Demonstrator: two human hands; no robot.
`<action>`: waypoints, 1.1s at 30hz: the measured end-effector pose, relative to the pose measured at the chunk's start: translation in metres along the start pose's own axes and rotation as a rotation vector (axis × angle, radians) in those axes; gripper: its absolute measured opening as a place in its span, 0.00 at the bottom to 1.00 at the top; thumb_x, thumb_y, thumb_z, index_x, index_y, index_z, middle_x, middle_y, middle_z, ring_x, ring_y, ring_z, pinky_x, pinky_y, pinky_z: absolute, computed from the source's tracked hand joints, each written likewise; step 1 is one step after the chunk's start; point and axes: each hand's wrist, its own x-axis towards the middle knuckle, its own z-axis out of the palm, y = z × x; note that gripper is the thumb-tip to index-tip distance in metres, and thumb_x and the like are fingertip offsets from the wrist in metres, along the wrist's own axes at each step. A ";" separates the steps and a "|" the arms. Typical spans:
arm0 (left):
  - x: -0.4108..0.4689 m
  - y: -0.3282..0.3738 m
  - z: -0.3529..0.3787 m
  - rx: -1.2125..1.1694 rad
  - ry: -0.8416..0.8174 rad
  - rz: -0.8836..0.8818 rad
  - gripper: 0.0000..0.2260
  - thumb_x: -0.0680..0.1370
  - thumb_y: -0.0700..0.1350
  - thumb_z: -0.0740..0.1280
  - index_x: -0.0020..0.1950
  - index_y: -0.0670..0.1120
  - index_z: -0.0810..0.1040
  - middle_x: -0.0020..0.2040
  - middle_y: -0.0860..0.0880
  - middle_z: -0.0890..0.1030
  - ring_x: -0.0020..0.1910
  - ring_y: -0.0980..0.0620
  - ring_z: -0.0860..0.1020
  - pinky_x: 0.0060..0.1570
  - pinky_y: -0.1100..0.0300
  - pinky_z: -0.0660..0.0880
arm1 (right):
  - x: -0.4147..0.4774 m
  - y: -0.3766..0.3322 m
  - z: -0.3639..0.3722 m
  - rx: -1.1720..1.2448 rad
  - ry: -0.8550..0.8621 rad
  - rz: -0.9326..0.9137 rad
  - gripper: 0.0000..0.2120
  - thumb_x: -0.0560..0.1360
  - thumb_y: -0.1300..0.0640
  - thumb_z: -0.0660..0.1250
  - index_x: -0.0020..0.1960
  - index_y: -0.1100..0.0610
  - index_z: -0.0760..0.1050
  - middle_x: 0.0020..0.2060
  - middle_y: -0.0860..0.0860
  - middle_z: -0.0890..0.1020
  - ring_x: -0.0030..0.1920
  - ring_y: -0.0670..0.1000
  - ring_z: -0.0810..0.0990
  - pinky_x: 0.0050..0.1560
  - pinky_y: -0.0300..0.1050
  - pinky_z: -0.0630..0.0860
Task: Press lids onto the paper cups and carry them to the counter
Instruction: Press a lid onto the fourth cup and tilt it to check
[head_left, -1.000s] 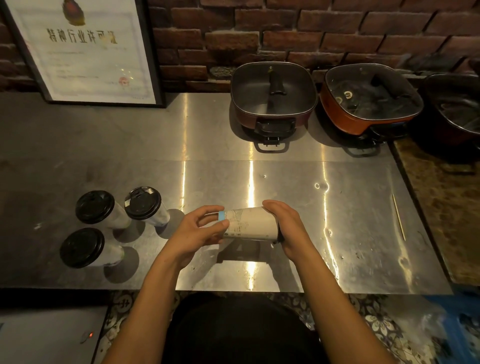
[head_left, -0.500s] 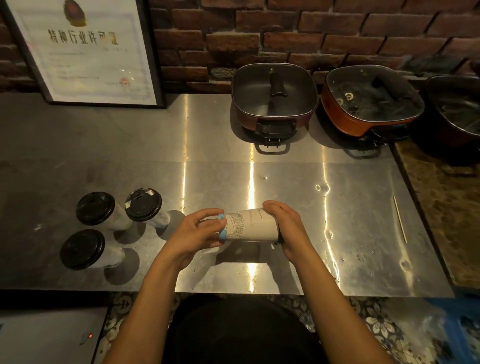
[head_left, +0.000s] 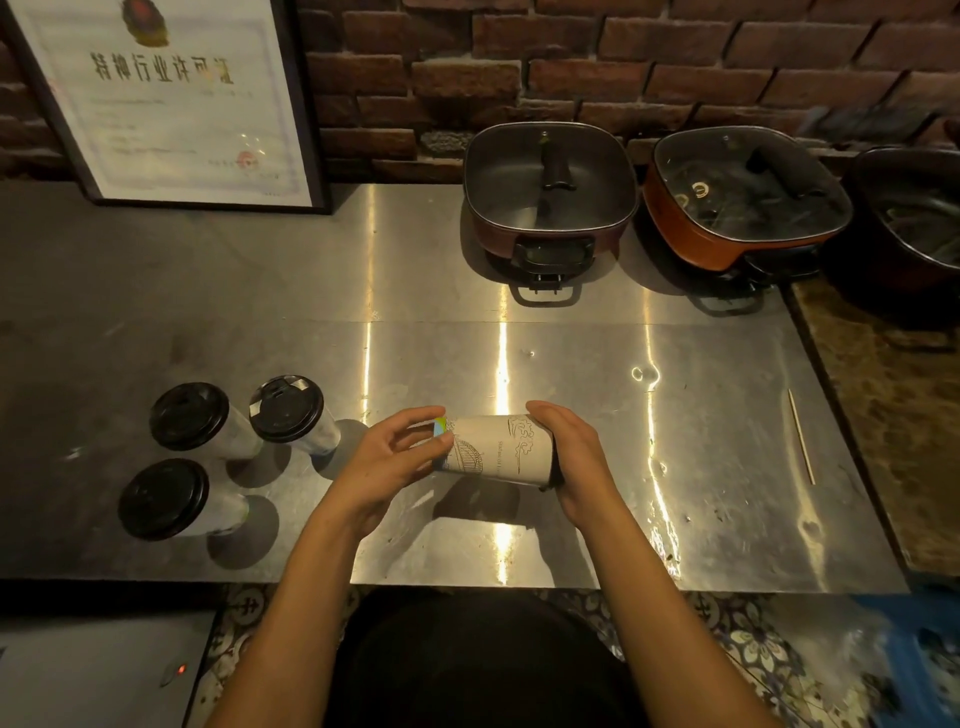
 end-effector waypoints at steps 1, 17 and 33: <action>0.000 0.000 0.002 0.005 0.018 0.005 0.17 0.75 0.42 0.75 0.64 0.51 0.81 0.63 0.45 0.83 0.65 0.45 0.80 0.57 0.57 0.82 | 0.002 0.002 0.000 0.013 0.003 -0.003 0.11 0.78 0.51 0.69 0.57 0.55 0.81 0.47 0.54 0.83 0.45 0.54 0.84 0.26 0.39 0.73; -0.036 0.052 0.094 0.649 0.061 0.603 0.20 0.74 0.49 0.78 0.65 0.50 0.83 0.67 0.54 0.82 0.63 0.57 0.80 0.67 0.62 0.75 | -0.007 0.046 0.009 0.754 0.132 0.266 0.18 0.74 0.40 0.68 0.46 0.55 0.84 0.39 0.55 0.84 0.47 0.55 0.83 0.54 0.52 0.78; -0.035 -0.028 -0.038 0.249 0.358 0.161 0.12 0.80 0.42 0.70 0.61 0.53 0.82 0.60 0.53 0.84 0.61 0.53 0.81 0.63 0.55 0.78 | -0.019 0.019 0.063 0.150 -0.308 0.116 0.17 0.75 0.54 0.70 0.63 0.56 0.81 0.63 0.57 0.82 0.66 0.61 0.79 0.61 0.63 0.80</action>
